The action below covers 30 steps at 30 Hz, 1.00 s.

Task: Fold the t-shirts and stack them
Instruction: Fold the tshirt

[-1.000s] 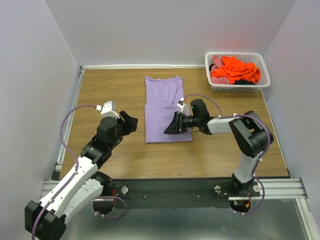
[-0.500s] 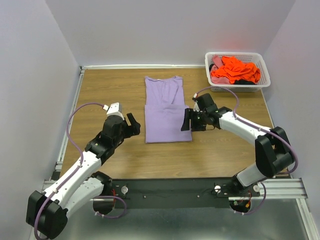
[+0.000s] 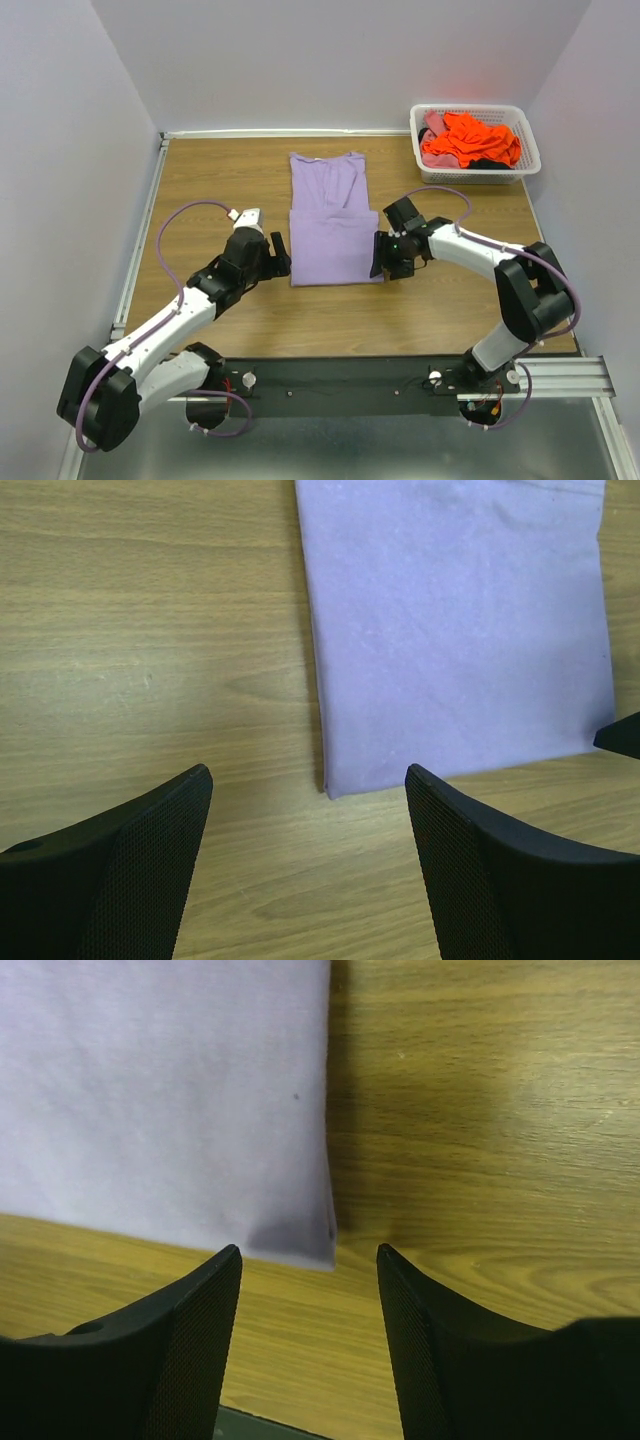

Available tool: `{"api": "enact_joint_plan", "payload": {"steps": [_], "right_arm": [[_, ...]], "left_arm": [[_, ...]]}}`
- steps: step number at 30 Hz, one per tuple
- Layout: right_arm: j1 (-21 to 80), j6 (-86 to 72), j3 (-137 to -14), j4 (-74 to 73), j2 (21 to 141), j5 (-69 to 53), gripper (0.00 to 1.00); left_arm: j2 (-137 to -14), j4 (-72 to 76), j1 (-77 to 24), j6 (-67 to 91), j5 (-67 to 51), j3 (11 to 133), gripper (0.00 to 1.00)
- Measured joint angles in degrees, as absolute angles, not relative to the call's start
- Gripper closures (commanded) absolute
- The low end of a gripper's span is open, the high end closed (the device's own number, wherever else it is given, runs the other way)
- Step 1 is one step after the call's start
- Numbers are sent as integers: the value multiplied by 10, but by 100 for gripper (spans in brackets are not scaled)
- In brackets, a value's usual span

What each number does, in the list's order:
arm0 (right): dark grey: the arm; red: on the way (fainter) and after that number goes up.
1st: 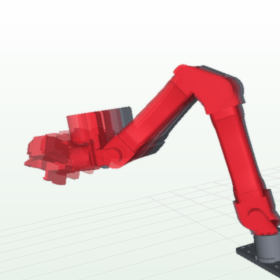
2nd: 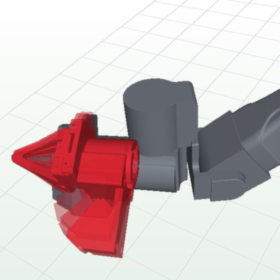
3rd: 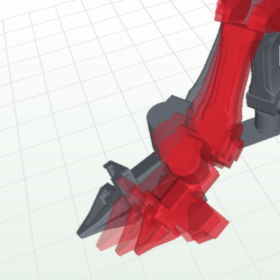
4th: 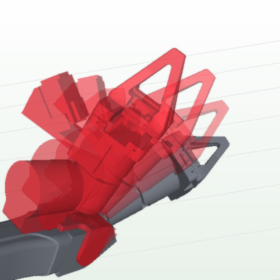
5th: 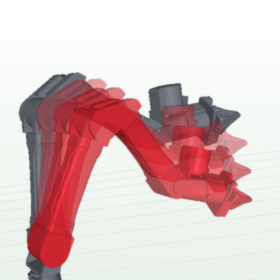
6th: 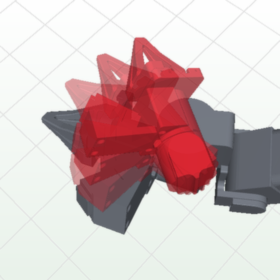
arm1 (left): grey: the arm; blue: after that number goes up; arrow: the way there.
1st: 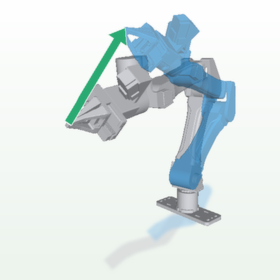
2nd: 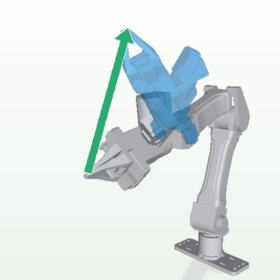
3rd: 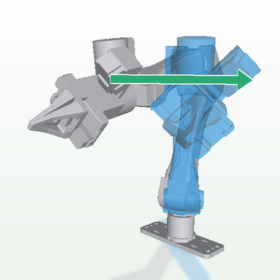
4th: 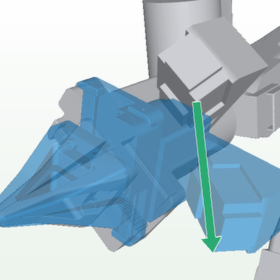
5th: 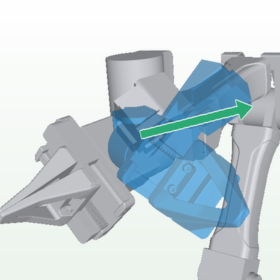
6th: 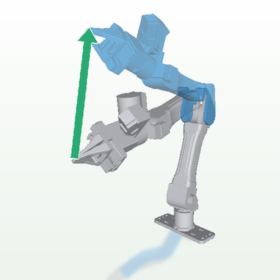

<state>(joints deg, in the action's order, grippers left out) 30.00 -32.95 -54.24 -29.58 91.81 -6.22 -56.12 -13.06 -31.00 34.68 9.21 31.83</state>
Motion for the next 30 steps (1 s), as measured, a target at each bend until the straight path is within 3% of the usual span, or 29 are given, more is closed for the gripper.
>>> {"api": "enact_joint_plan", "payload": {"steps": [19, 24, 30], "right_arm": [[333, -361, -544, -290, 951, -16, 52], [344, -360, -555, -302, 961, 10, 65], [356, -362, -566, -303, 977, 27, 91]], "left_arm": [[-624, -162, -331, 347, 91, 350, 15], [-647, -172, -333, 347, 91, 357, 15], [-678, -190, -339, 347, 91, 371, 15]]}}
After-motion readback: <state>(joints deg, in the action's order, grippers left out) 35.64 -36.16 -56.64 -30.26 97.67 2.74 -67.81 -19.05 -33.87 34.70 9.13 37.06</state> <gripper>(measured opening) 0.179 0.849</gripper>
